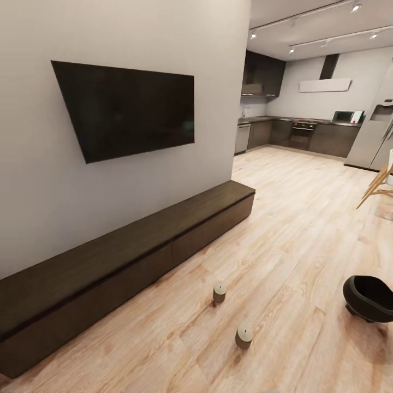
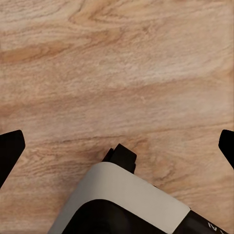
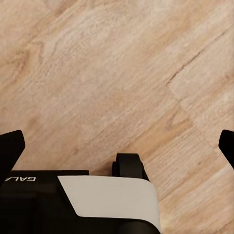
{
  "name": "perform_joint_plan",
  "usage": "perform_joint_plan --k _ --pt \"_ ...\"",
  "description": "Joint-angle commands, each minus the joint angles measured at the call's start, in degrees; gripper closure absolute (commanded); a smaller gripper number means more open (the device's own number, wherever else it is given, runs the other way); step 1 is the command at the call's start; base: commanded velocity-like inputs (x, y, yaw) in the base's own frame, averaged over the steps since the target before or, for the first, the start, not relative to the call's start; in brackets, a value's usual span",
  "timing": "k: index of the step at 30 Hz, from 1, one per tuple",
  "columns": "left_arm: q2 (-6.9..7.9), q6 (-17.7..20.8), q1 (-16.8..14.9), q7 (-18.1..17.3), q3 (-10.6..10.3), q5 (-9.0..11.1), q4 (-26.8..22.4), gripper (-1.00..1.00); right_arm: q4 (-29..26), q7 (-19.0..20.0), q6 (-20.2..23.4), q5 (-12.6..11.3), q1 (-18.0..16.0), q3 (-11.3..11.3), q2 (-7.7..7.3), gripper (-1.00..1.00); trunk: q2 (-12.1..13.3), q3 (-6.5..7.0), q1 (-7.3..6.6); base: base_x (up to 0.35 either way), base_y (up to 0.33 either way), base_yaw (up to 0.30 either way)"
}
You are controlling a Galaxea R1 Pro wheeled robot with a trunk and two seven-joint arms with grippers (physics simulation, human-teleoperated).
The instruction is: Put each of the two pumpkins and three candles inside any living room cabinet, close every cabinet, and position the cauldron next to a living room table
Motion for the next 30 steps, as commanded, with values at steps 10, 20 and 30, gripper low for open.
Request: perform_joint_plan --k 10,20,30 --pt "-0.05 0.25 -0.01 0.15 0.05 0.49 -0.12 -1.0 -0.12 -0.38 0.19 0.11 0.0 0.41 0.03 -1.0 -0.03 -0.11 0.0 -0.001 -0.067 0.199" --pt "-0.05 0.25 -0.01 0.15 0.04 0.49 -0.11 -1.0 -0.12 -0.46 0.31 0.05 -0.01 0.45 0.06 -1.0 -0.03 -0.29 0.0 -0.076 -0.026 0.278" --pt "-0.44 0.25 -0.01 0.15 0.04 0.49 -0.11 -1.0 -0.12 -0.47 0.31 -0.05 -0.01 0.45 0.15 -1.0 -0.03 -0.3 0.0 -0.091 0.0 0.281"
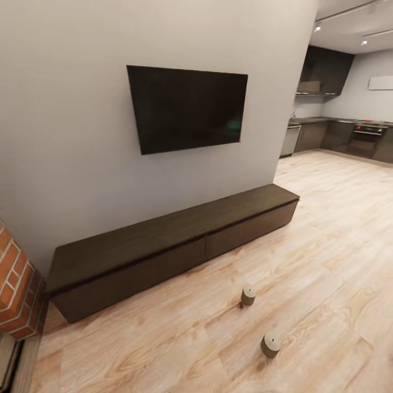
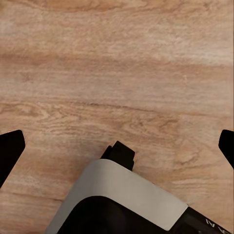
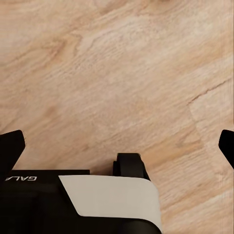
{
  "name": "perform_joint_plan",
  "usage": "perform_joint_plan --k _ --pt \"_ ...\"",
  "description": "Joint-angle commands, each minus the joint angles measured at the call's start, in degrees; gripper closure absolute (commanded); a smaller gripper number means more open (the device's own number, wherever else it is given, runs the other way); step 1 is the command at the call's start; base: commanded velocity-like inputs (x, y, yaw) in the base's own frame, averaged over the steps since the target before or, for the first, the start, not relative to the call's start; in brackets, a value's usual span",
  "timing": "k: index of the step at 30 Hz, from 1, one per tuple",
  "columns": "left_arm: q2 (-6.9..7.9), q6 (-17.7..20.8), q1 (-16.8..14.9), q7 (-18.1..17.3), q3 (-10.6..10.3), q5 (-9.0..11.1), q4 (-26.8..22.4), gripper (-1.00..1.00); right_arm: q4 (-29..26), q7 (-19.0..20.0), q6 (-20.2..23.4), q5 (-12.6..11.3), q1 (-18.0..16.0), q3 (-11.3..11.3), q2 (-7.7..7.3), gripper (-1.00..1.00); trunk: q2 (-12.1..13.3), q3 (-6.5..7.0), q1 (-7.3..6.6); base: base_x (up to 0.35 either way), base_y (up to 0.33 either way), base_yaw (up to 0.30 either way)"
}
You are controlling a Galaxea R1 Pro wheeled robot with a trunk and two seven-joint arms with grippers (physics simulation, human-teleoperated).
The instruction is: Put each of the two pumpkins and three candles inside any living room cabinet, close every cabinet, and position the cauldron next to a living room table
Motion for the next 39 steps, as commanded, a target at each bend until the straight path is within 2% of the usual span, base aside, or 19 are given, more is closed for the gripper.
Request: perform_joint_plan --k 1,12,17,22,26,30,33,39 --pt "-0.06 0.25 -0.01 0.15 0.13 0.5 -0.13 -1.0 -0.13 -0.3 0.46 0.02 0.0 0.37 -0.03 -1.0 -0.03 -0.05 -0.01 -0.091 0.0 0.281" --pt "-0.09 0.25 -0.01 0.15 0.04 0.42 -0.08 -1.0 -0.13 -0.3 0.8 -0.06 0.0 0.37 -0.02 -1.0 -0.03 -0.12 -0.01 -0.089 -0.057 0.279" --pt "0.17 0.88 1.63 0.58 0.64 -0.99 1.54 -1.0 1.5 -1.18 2.42 1.23 1.65 1.32 -1.65 -1.0 -0.03 -0.12 -0.01 0.0 0.0 0.0" --pt "0.28 1.56 2.26 0.22 0.31 -1.18 3.14 -1.0 3.13 -0.86 2.23 0.93 3.29 1.32 -0.5 -1.0 -0.03 -0.12 -0.01 0.0 0.0 0.0" --pt "0.46 1.64 2.27 0.01 0.31 -1.19 4.42 -1.0 4.43 -0.83 2.03 0.81 4.6 1.3 -0.25 -1.0 -0.03 -0.12 -0.01 0.0 0.0 0.0" --pt "1.68 2.61 2.27 -0.44 0.44 -0.86 5.71 -1.0 5.73 -0.27 1.16 0.26 4.85 0.75 -0.34 -1.0 -0.03 -0.12 -0.01 0.0 0.0 0.0" --pt "2.66 3.57 2.27 -1.4 0.72 -0.65 4.72 -1.0 4.8 0.69 1.24 0.06 4.73 0.62 -0.46 -1.0 -0.03 -0.12 -0.01 0.0 0.0 0.0" --pt "2.83 5.5 2.27 -3.33 1.26 -0.56 2.79 -1.0 2.86 2.62 2.71 -1.49 4.6 -0.71 -0.34 -1.0 -0.03 -0.12 -0.01 0.0 0.0 0.0"
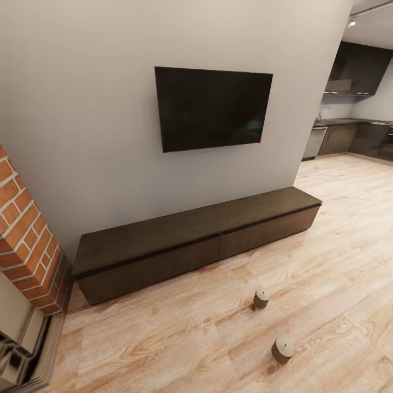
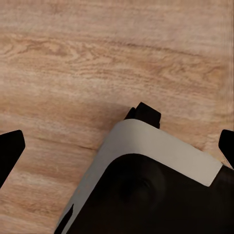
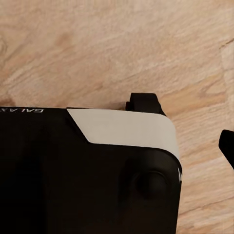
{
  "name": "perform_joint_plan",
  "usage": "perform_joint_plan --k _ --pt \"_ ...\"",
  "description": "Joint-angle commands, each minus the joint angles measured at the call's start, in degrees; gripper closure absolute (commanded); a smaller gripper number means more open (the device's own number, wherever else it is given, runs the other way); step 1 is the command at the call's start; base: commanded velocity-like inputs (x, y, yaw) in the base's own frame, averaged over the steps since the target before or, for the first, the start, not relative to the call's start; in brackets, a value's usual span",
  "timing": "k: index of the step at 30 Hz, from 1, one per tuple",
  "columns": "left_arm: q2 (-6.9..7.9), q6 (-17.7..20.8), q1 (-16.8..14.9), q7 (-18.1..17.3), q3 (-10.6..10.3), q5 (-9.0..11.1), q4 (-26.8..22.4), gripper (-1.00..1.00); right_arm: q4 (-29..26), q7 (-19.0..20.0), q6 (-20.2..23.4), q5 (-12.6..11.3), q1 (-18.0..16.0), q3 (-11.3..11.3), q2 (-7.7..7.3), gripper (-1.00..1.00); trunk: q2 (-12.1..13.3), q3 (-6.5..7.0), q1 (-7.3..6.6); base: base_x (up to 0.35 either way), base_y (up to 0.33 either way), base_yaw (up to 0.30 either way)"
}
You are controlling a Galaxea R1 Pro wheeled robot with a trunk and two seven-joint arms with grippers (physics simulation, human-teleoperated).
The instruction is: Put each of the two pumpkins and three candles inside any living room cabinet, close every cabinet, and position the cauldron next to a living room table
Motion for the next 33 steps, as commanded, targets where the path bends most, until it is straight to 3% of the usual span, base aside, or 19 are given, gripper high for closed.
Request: perform_joint_plan --k 1,2,3,6,12,16,18,23,26,28,29,31,33 --pt "-0.07 0.59 0.0 -0.12 0.2 0.62 -0.48 -1.0 -0.46 0.06 0.54 -0.46 -0.06 -0.06 0.03 -1.0 -0.03 -0.06 0.0 0.0 0.0 0.0" --pt "-0.1 0.91 0.0 -0.44 0.25 0.65 -0.8 -1.0 -0.78 0.38 0.67 -0.72 -0.11 -0.38 0.07 -1.0 -0.03 -0.06 0.0 0.0 0.0 0.0" --pt "-0.12 39.71 0.0 -6.46 0.28 0.67 -32.13 -1.0 -15.34 1.25 0.83 -0.9 -0.18 -1.38 0.09 -1.0 -0.03 -0.06 0.0 0.0 0.0 0.0" --pt "-0.14 41.82 0.0 -6.66 0.32 0.69 -35.1 -1.0 -18.67 1.35 3.15 -2.05 -0.68 -1.78 0.13 -1.0 -0.03 -0.06 0.0 0.0 0.0 0.0" --pt "-0.08 42.57 -1.44 -6.8 0.33 0.7 -36.51 -1.0 -21.52 1.46 9.0 -6.91 -5.07 -1.85 -0.16 -1.0 -0.03 -0.06 0.0 0.0 0.0 0.0" --pt "-0.05 42.78 -3.25 -6.86 0.33 0.98 -38.15 -1.0 -21.72 1.52 10.18 -7.7 -7.73 -1.91 -0.01 -1.0 -0.03 -0.06 0.0 0.0 0.0 0.0" --pt "0.01 43.91 -4.95 -6.87 0.33 2.61 -38.6 -1.0 -21.75 2.36 11.45 -7.99 -9.43 -2.06 0.02 -1.0 -0.03 -0.06 0.0 0.0 0.0 0.0" --pt "0.82 46.02 -7.91 -6.87 0.27 12.32 -39.21 -1.0 -21.62 13.78 14.55 -14.54 -15.18 -2.7 -0.2 -1.0 -0.03 -0.06 0.0 0.0 0.0 0.0" --pt "7.65 46.59 -8.41 -6.87 0.12 22.93 -42.94 -1.0 -21.59 17.4 15.0 -18.19 -17.41 -3.73 -0.21 -1.0 -0.03 -0.06 0.0 0.0 0.0 0.0" --pt "12.16 46.59 -8.48 -6.8 -0.92 33.34 -44.53 -1.0 -21.59 18.11 14.96 -20.66 -18.04 -5.08 -0.07 -1.0 -0.03 -0.06 0.0 0.0 0.0 0.0" --pt "13.77 46.59 -8.5 -6.68 -2.21 38.57 -44.21 -1.0 -21.56 18.3 14.86 -22.33 -18.2 -5.85 0.01 -1.0 -0.03 -0.06 0.0 0.0 0.0 0.0" --pt "16.38 46.59 -8.52 -6.57 -4.69 47.0 -43.53 -1.0 -21.55 18.55 14.72 -26.31 -18.39 -7.2 0.03 -1.0 -0.03 -0.06 0.0 0.0 0.0 0.0" --pt "17.52 46.59 -8.52 -6.54 -5.33 49.72 -43.59 -1.0 -21.6 18.63 14.72 -28.89 -18.44 -7.66 -0.04 -1.0 -0.03 -0.06 0.0 0.0 0.0 0.0"
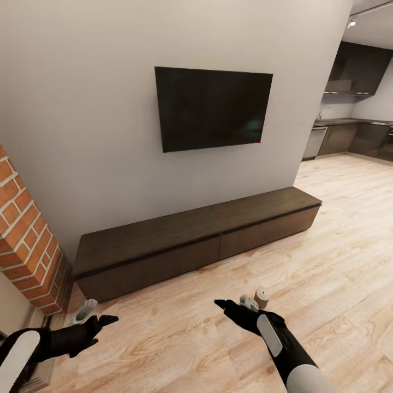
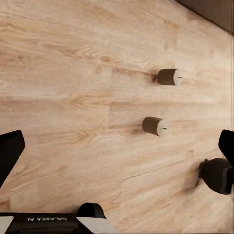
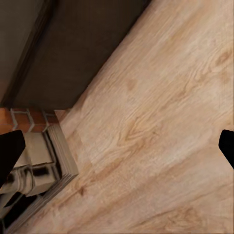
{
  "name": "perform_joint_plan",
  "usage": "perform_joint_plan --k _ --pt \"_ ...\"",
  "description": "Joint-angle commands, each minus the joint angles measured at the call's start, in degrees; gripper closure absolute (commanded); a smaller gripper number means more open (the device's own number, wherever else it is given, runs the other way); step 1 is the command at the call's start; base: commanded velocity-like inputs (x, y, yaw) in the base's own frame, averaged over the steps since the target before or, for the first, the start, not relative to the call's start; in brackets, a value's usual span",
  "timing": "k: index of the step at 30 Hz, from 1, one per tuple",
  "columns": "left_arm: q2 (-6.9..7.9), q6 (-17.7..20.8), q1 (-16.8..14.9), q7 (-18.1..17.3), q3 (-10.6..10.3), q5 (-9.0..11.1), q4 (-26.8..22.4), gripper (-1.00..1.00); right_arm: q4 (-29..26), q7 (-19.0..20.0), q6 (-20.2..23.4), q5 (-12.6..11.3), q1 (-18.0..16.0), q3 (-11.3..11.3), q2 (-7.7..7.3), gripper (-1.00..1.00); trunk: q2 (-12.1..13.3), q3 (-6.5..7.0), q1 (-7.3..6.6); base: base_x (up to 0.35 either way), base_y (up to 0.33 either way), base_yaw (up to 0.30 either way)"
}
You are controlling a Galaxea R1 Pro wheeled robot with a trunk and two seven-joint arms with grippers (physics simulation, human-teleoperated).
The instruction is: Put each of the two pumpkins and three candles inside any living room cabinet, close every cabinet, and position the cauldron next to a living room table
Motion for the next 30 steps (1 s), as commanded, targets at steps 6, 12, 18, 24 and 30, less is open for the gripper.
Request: perform_joint_plan --k 6,12,18,24,30 --pt "7.9 0.23 -0.04 0.62 -2.25 14.47 -1.73 -1.0 0.0 0.85 -0.41 -6.01 -0.08 -0.84 0.13 -1.0 -0.03 -0.06 0.0 0.0 0.0 0.0" --pt "11.02 0.23 -0.04 0.62 -8.0 24.56 -2.04 -1.0 0.3 1.14 -5.66 -6.63 -0.08 -0.89 0.11 -1.0 -0.03 -0.06 0.0 0.0 0.0 0.0" --pt "10.85 -0.09 -0.04 0.62 -8.2 25.02 -2.26 -1.0 0.32 1.54 -6.34 -6.71 -0.08 -1.46 0.07 -1.0 -0.03 -0.06 0.0 0.0 0.0 0.0" --pt "10.69 -0.4 -0.04 2.0 -7.9 24.71 -2.18 -1.0 0.32 1.71 -6.49 -6.65 -0.04 -1.63 0.07 -1.0 -2.04 -0.95 1.1 0.0 0.0 0.0" --pt "9.92 -4.34 -0.04 7.2 -8.29 24.48 -2.07 -1.0 0.32 3.06 -6.52 -6.65 0.01 -1.65 0.07 -1.0 -4.44 -2.03 2.41 0.0 0.0 0.0"
